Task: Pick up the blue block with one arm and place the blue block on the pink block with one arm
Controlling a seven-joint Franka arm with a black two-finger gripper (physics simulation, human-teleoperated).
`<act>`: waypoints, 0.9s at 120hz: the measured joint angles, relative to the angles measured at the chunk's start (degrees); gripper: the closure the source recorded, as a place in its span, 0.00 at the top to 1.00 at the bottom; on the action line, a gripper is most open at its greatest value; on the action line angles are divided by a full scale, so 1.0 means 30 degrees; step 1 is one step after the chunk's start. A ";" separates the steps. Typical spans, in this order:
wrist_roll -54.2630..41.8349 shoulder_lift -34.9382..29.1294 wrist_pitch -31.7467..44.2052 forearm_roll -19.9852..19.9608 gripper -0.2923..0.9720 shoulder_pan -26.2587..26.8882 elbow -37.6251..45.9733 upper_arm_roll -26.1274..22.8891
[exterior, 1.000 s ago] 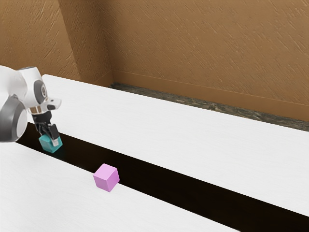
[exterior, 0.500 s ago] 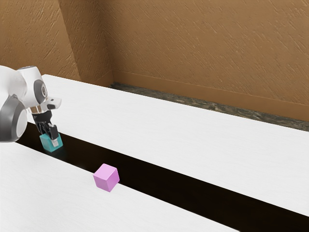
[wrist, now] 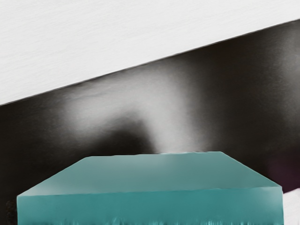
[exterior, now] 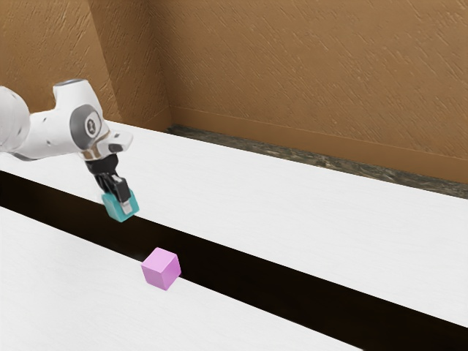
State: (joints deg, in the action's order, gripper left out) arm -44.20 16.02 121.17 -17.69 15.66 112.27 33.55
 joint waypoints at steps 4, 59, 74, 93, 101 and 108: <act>0.0700 0.0005 0.0121 0.0213 0.51 0.0476 0.0027 -0.0022; 1.0217 -0.0215 0.0625 0.0925 0.51 0.3839 0.1664 -0.0194; 1.2003 -0.1028 0.0684 0.1245 0.51 0.4170 0.2039 -0.0095; 1.3958 -0.3745 0.0678 0.2604 0.52 0.5109 0.3053 0.0007; 1.4812 -0.5303 0.0740 0.3376 0.52 0.5844 0.4602 0.0026; 1.5479 -0.5931 0.0928 0.4236 0.52 0.6348 0.5518 0.0039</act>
State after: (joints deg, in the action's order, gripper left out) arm 2.24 -1.77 123.96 -4.98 34.70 128.82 33.66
